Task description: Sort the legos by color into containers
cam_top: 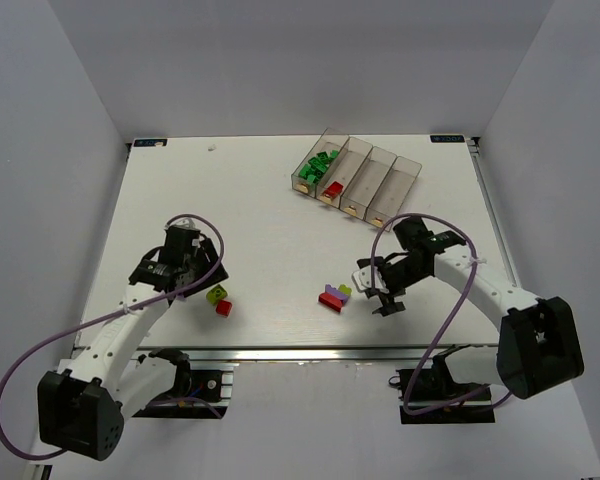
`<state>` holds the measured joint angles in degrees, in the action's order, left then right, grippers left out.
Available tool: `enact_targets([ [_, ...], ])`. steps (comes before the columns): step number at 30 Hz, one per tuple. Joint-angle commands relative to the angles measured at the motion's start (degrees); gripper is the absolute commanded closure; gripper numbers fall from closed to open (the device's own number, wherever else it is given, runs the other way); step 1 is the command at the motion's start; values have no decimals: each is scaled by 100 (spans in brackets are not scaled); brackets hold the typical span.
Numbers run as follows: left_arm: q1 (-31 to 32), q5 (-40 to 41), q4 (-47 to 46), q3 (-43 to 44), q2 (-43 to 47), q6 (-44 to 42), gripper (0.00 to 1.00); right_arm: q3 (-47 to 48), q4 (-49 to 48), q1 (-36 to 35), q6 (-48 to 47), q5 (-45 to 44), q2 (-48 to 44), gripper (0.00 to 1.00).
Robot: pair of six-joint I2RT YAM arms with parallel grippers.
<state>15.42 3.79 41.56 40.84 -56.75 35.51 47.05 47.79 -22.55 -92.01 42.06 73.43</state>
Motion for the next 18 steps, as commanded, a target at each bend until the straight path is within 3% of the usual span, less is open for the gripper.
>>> enact_targets([
  [1, -57, -142, -122, -59, 331, 237, 27, 85, 433, -171, -845, 4, 294, 11],
  [8, -451, 500, -131, 705, -27, 99, 21, 551, -40, -399, 23, 197, 585, 11],
  [12, -979, 552, -87, 1398, -1474, -333, 21, 674, -428, -470, 893, 503, 436, 11],
  [18, -1269, 1027, -254, 2217, -2734, -1028, 21, 525, -998, -479, 1965, 829, -12, 11],
])
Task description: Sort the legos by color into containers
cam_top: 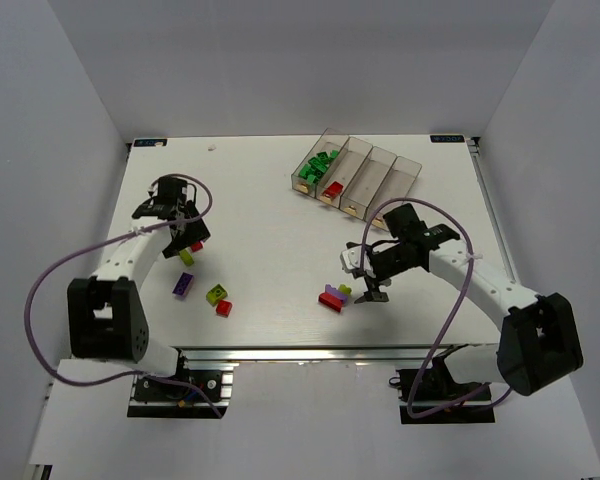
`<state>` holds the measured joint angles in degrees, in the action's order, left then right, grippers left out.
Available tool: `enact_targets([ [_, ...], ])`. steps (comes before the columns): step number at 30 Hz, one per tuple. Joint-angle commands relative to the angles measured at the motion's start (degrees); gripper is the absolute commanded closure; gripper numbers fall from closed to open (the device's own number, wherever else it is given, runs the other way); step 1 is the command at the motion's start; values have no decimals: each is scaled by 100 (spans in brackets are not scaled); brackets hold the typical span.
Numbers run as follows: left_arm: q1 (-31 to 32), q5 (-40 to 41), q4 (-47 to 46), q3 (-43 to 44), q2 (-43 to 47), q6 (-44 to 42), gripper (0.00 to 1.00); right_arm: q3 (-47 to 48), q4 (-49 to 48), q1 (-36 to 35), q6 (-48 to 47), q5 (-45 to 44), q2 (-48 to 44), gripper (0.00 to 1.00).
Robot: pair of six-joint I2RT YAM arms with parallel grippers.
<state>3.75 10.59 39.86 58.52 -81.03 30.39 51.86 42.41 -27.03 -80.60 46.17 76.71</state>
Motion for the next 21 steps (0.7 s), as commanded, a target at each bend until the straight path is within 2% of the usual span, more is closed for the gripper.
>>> enact_targets([
  [1, -163, 356, -92, 676, -490, -569, 21, 9, -532, -22, 948, 428, -402, 11],
  [12, -278, 462, -259, 1680, -2134, -1000, 23, -255, -638, -22, 1274, 366, -754, 11],
  [15, -278, 277, -268, 1767, -2390, -1000, 29, -202, -673, -22, 1345, 375, -754, 11],
  [21, -278, 259, -373, 1505, -2549, -965, 32, -27, -664, -5, 1433, 401, -771, 11],
])
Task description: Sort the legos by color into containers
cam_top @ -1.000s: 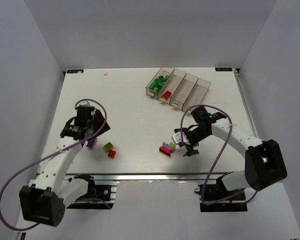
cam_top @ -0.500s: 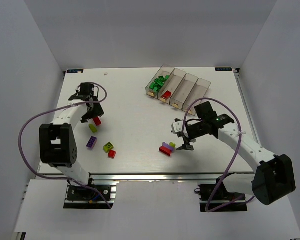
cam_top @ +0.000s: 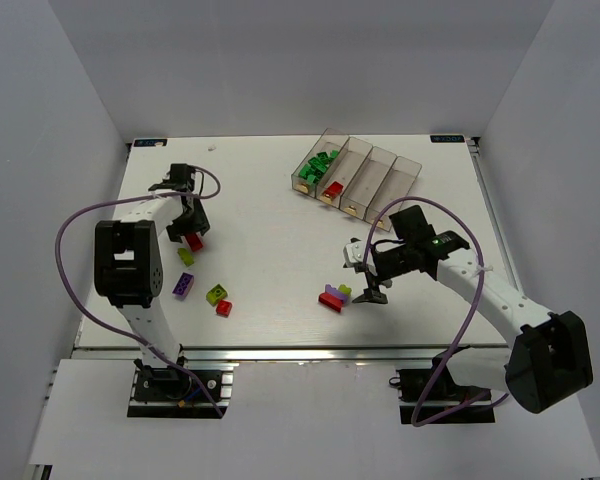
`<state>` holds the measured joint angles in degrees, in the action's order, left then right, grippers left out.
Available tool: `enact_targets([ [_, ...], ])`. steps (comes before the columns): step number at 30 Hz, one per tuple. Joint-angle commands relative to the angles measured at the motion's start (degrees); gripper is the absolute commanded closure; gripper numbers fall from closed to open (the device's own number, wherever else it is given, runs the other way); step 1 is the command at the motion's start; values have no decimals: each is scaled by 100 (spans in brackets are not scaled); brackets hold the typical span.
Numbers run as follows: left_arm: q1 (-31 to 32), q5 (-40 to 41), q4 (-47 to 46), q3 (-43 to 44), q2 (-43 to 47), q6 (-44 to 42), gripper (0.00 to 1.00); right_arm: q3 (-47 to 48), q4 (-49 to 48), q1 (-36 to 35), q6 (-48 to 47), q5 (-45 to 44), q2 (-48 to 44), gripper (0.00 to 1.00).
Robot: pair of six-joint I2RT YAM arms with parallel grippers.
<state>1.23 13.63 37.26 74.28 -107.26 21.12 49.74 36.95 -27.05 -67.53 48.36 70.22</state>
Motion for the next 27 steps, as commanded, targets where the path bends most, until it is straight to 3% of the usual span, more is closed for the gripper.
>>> enact_targets([
  [1, -27, -44, -157, -185, 48, -38, 32, 220, -135, 6, 152, 200, -131, 11],
  [13, -36, -413, -394, -300, 56, -3, 58, 326, -162, 129, 398, 341, -315, 11],
  [14, -36, -518, -429, -300, 109, 6, 66, 335, -231, 182, 555, 358, -350, 11],
  [16, -27, -1068, -630, -274, 346, 76, 72, 405, -432, 270, 923, 367, -403, 12],
  [19, 183, -2411, -1165, -256, 644, 295, 81, 440, -1574, 612, 2792, 104, -456, 18],
  [20, 323, -2678, -1316, -248, 697, 418, 83, 458, -1846, 848, 3676, -1, -456, 22],
  [22, 787, -3101, -1667, -90, 690, 506, 86, 546, -2323, 1086, 4254, -125, -421, 31],
  [25, 1420, -3481, -2342, 121, 610, 743, 90, 730, -2604, 1509, 4985, 7, -368, 68],
  [26, 1563, -3507, -2537, 191, 523, 944, 90, 783, -2640, 1657, 5090, 33, -368, 90],
  [27, 1668, -3525, -2687, 296, 444, 1016, 90, 792, -2684, 1728, 5274, 42, -377, 98],
])
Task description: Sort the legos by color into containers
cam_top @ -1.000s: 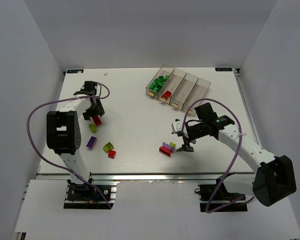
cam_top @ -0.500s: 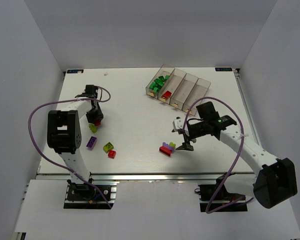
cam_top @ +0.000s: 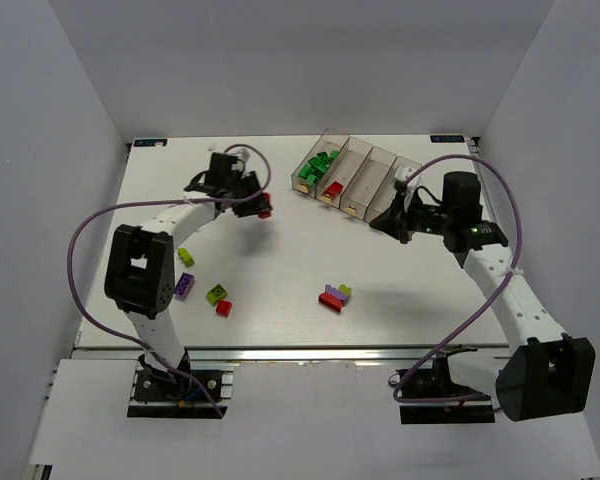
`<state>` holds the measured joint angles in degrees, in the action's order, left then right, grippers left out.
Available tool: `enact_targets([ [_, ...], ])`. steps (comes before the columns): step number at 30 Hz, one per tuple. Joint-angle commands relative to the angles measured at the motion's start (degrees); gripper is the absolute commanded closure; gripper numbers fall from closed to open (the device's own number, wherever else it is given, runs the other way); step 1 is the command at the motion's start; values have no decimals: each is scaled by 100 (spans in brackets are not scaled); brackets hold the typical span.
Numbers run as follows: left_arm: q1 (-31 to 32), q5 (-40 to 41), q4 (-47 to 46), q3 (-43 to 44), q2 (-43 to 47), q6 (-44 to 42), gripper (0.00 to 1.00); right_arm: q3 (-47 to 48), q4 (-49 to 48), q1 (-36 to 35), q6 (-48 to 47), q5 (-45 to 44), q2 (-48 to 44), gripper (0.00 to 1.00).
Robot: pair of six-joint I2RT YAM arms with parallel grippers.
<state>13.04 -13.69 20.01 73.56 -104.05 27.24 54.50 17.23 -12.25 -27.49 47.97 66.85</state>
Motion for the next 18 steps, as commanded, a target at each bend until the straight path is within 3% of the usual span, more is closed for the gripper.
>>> enact_targets([
  [1, 698, -767, -1138, 674, 17, 457, 90, 316, -765, 293, 1333, 55, -58, 100],
  [8, 1411, -495, -1140, 2799, -1450, 133, 91, 105, -871, 495, 1623, 2, -242, 100],
  [14, 1702, -38, -551, 4725, -2839, -157, 90, -124, -1012, 548, 1835, 38, -488, 100],
  [18, 1825, 253, -673, 5158, -3253, -360, 87, -203, -924, 610, 1773, 90, -576, 100],
])
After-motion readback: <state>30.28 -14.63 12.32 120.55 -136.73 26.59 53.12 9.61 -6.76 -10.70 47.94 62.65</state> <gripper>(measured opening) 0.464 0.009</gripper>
